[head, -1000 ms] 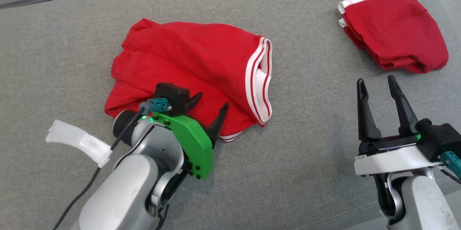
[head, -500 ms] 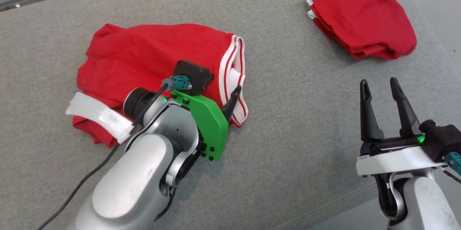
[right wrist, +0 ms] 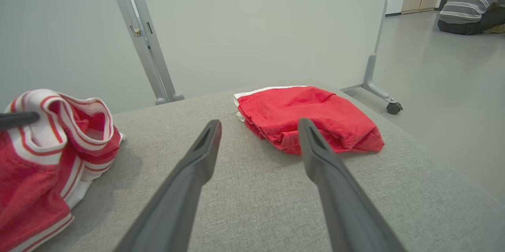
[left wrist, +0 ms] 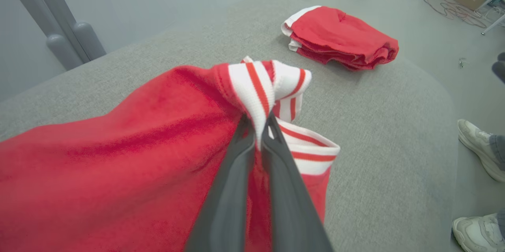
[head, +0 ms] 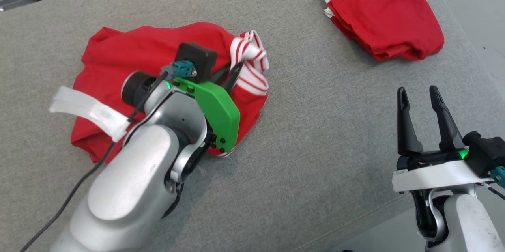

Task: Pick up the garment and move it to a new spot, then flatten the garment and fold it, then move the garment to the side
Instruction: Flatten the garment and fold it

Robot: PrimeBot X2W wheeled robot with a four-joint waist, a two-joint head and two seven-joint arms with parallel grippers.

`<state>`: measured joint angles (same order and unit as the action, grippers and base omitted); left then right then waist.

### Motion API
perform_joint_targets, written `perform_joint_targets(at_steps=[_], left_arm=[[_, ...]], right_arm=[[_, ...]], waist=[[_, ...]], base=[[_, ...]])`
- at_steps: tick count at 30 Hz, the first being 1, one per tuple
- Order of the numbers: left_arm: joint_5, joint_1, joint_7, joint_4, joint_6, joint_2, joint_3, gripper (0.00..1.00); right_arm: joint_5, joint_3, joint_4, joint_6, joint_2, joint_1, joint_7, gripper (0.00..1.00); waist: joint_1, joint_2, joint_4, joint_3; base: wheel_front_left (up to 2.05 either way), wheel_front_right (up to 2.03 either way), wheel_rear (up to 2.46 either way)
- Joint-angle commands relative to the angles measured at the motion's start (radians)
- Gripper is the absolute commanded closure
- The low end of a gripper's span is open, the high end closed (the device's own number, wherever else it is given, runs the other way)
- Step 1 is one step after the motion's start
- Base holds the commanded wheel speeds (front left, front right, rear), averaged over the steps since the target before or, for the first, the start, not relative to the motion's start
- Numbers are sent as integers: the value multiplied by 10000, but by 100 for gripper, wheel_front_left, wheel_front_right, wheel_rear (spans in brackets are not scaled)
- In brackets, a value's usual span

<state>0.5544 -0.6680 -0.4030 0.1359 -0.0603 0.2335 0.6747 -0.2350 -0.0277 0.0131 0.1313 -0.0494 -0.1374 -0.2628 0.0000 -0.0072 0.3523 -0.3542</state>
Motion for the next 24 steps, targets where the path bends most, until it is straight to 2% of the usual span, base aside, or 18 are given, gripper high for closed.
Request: perform_joint_targets(at_steps=[1,7,16,20,24], left_arm=[[81,-255,-22,-527,61,113,-151,100],[341,-662,-541,-3043,-106,430,-562,100],[1119,82,-1702,-6450,-577,1192,-1065,100],[1378,476,-2088,-6656,-829,1398,-1086,100],[1536,401,-2059,-5390,-864,1032,-923,100]], right_arm=[[-43,-77,33,-10,-24,117,-28,0],[5,-166,78,-10,-27,150,-27,0],[208,-412,-13,-10,-24,278,-27,0],[4,-342,-46,-10,-21,116,-27,0],[-330,-127,76,-10,-27,-8,-27,0]], waist=[[0,72,-54,60],[0,72,-196,319],[0,72,-313,542],[0,72,-174,352],[0,72,101,-11]], base=[[0,0,0],[0,0,0],[0,0,0],[0,0,0],[0,0,0]])
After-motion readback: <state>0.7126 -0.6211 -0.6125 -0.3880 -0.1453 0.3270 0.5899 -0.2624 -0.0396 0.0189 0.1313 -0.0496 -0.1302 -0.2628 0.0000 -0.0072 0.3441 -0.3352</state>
